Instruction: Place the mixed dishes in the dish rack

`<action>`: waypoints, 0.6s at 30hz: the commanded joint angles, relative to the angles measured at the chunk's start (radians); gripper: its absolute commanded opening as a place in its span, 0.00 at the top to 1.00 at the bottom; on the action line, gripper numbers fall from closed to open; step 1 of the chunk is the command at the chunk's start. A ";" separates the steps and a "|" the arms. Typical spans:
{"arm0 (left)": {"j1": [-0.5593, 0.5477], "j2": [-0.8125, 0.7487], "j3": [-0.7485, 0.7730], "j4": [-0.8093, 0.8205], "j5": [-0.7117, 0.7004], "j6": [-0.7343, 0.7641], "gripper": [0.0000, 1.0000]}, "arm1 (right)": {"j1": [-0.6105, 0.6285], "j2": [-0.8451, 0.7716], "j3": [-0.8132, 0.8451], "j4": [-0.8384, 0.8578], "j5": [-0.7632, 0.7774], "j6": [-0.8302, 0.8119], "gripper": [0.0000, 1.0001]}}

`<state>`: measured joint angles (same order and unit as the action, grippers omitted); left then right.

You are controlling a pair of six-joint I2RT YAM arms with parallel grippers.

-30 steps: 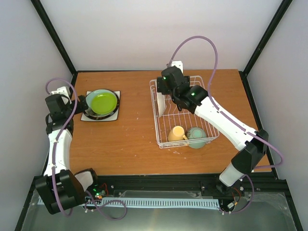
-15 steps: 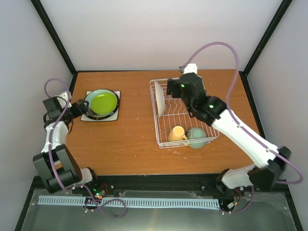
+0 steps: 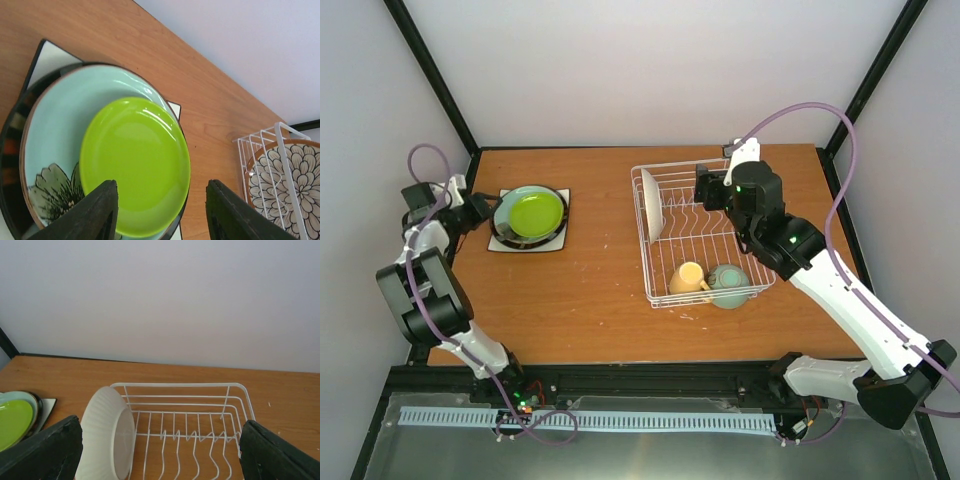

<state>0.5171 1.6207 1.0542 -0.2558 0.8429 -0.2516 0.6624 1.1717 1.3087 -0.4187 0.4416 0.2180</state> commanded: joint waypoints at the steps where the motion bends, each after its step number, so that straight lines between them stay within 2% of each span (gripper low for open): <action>1: 0.006 0.071 0.104 -0.083 0.005 0.049 0.51 | -0.014 -0.028 -0.007 0.007 -0.004 -0.033 0.15; 10: -0.003 0.176 0.163 -0.174 -0.103 0.146 0.56 | -0.036 -0.019 0.006 0.018 -0.046 -0.025 0.16; 18: -0.075 0.245 0.219 -0.234 -0.186 0.190 0.56 | -0.041 -0.006 0.026 0.014 -0.061 -0.031 0.16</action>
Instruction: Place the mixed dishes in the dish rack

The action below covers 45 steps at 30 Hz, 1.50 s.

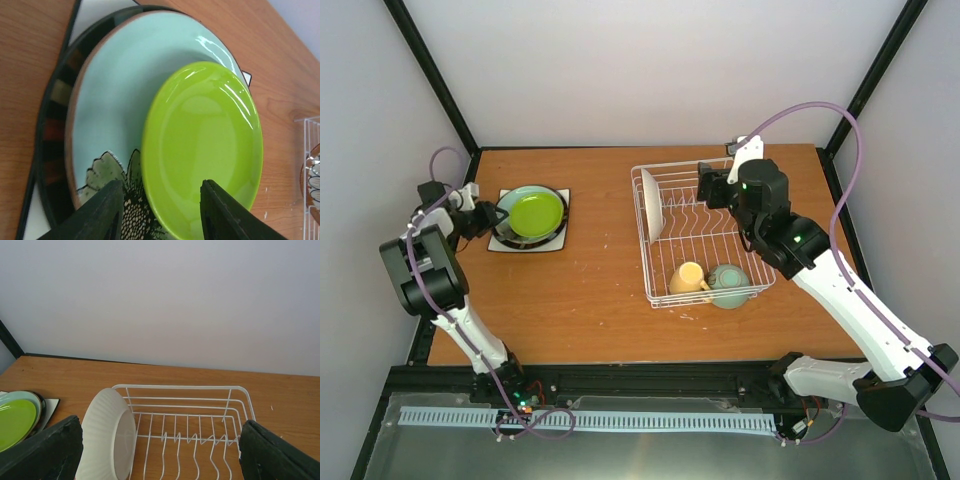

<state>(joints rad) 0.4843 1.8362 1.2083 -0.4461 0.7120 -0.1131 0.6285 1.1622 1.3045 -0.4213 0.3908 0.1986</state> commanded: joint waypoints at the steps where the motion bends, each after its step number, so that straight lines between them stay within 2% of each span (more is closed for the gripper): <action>1: -0.050 0.037 0.074 -0.049 -0.062 0.054 0.56 | -0.008 0.004 0.030 0.015 -0.009 -0.013 0.16; 16: -0.076 0.092 0.113 -0.069 -0.150 0.068 0.55 | -0.015 0.009 0.044 0.014 -0.009 -0.022 0.15; 28: -0.081 0.165 0.098 -0.029 -0.092 0.056 0.56 | -0.015 0.014 0.048 0.012 -0.013 -0.016 0.16; 36: -0.082 0.201 0.101 -0.018 -0.054 0.052 0.80 | -0.015 0.011 0.049 0.009 -0.012 -0.014 0.16; 41: -0.082 0.208 0.093 -0.016 -0.028 0.056 0.99 | -0.015 0.014 0.044 0.007 -0.015 -0.012 0.16; 45: -0.081 0.181 0.077 -0.006 -0.010 0.054 0.99 | -0.015 0.014 0.040 0.007 -0.014 -0.011 0.16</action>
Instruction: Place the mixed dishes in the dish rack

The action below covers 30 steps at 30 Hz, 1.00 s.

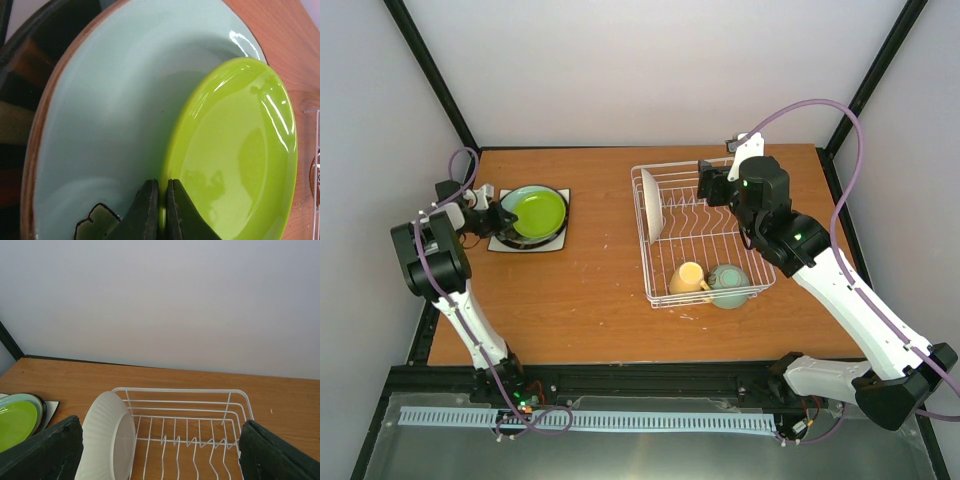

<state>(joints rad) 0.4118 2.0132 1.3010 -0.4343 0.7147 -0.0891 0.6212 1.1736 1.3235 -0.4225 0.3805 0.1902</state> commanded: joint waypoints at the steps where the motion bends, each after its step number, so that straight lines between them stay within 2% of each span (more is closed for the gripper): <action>1: -0.010 -0.010 -0.018 -0.016 -0.005 0.029 0.99 | -0.008 0.003 0.018 0.010 -0.003 -0.003 0.16; 8: -0.010 -0.196 -0.032 0.007 0.076 -0.010 0.99 | -0.008 -0.002 0.007 0.026 -0.034 0.006 0.18; 12: -0.019 -0.352 -0.046 0.025 0.140 -0.045 0.99 | -0.008 -0.003 0.000 0.050 -0.126 0.000 0.20; 17: -0.062 -0.564 -0.078 0.046 0.201 -0.095 0.99 | -0.008 0.024 0.019 0.061 -0.439 -0.037 0.28; 21: -0.142 -0.733 -0.135 0.076 0.187 -0.147 0.99 | -0.008 0.076 0.056 0.042 -0.750 -0.051 0.43; 22: -0.159 -0.768 -0.147 0.081 0.181 -0.158 0.99 | -0.008 0.093 0.067 0.033 -0.803 -0.045 0.44; 24: -0.181 -0.818 -0.159 0.067 0.164 -0.168 0.99 | -0.006 0.119 0.082 0.015 -0.857 -0.030 0.31; 26: -0.186 -0.855 -0.162 0.047 0.156 -0.172 0.99 | -0.005 0.133 0.083 0.010 -0.885 -0.021 0.25; 30: -0.188 -0.913 -0.178 0.041 0.162 -0.192 0.99 | -0.005 0.163 0.083 0.019 -0.947 0.004 0.23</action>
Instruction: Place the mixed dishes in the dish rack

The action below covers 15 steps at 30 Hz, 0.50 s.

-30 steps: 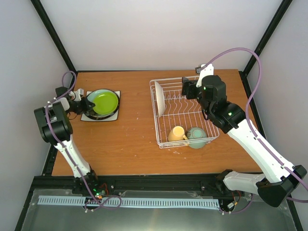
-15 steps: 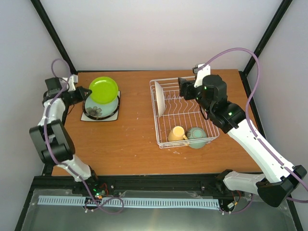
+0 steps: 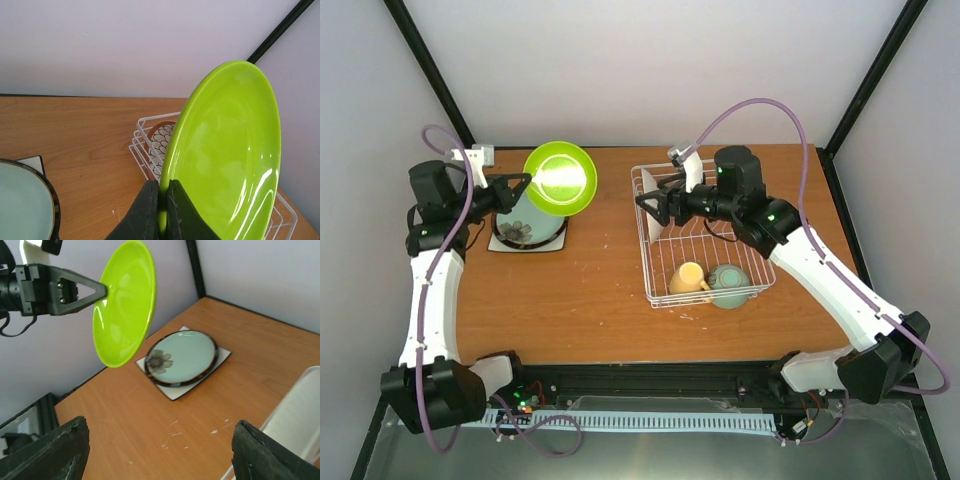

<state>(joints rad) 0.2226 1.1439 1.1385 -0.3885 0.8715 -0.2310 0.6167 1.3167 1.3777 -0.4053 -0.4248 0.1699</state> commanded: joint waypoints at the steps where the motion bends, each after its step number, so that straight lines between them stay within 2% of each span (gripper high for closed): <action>1: 0.000 -0.056 -0.027 0.009 0.010 -0.063 0.99 | -0.001 0.031 0.030 0.005 -0.159 0.032 0.23; 6: -0.046 -0.084 -0.072 0.065 0.013 -0.115 0.99 | 0.000 0.076 0.000 0.103 -0.226 0.096 0.20; 15: -0.142 -0.093 -0.073 0.074 -0.023 -0.139 0.99 | 0.000 0.183 0.063 0.143 -0.287 0.140 0.23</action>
<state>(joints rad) 0.1001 1.0752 1.0554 -0.3634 0.8555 -0.3328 0.6167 1.4727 1.3918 -0.3096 -0.6624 0.2779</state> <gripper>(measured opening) 0.047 0.770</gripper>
